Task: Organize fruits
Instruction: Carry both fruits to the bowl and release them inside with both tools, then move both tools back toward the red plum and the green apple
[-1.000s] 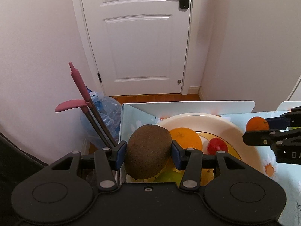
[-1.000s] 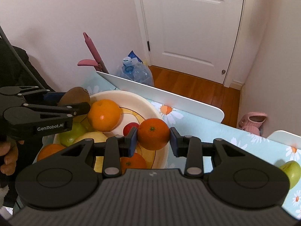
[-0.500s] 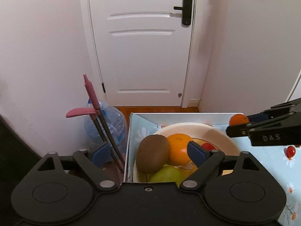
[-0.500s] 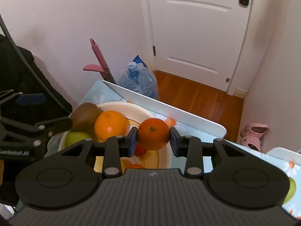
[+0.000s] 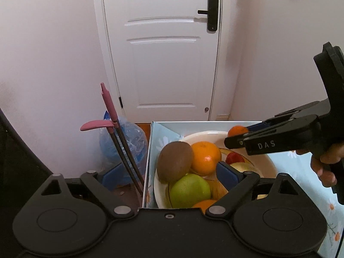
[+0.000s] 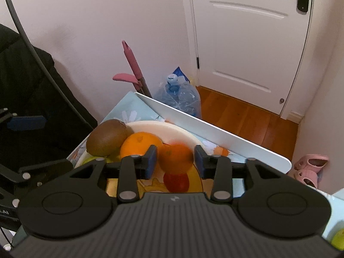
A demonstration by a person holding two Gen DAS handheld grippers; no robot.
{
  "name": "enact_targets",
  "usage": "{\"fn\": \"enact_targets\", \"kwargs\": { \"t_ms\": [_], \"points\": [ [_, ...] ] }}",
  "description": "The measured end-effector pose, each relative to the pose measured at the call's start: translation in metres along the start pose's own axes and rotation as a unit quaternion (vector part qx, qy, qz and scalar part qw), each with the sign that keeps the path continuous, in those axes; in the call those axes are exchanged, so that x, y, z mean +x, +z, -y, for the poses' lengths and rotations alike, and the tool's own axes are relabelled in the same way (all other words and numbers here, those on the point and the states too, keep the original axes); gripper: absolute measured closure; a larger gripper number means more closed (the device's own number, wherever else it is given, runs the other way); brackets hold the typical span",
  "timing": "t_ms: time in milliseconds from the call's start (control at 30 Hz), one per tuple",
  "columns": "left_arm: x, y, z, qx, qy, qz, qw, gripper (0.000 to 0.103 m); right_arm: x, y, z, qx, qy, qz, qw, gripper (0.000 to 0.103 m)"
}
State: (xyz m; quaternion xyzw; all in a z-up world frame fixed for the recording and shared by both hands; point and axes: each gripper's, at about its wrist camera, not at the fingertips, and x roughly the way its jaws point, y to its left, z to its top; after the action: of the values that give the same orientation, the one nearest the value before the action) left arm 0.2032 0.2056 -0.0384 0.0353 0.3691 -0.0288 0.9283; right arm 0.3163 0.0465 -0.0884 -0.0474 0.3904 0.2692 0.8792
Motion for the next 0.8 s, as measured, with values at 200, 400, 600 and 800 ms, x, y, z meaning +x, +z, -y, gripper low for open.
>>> {"fn": "enact_targets", "kwargs": {
  "t_ms": [200, 400, 600, 800],
  "points": [
    [-0.003, -0.005, 0.002, 0.002, 0.004, -0.001, 1.0000, 0.007, -0.022, -0.009, 0.003, 0.028, -0.018, 0.029, 0.999, 0.000],
    [-0.010, -0.004, 0.009, 0.007, 0.005, 0.005, 0.9999, 0.006, -0.046, -0.016, 0.004, 0.035, -0.039, 0.031, 0.998, 0.000],
    [-0.022, -0.003, 0.018, 0.019, 0.004, 0.016, 0.9997, 0.006, -0.078, -0.024, 0.005, 0.044, -0.056, 0.044, 0.997, 0.000],
    [-0.039, -0.003, 0.034, 0.036, 0.006, 0.022, 0.9991, 0.006, -0.120, -0.039, 0.016, 0.058, -0.068, 0.060, 0.994, 0.000]
  ]
}}
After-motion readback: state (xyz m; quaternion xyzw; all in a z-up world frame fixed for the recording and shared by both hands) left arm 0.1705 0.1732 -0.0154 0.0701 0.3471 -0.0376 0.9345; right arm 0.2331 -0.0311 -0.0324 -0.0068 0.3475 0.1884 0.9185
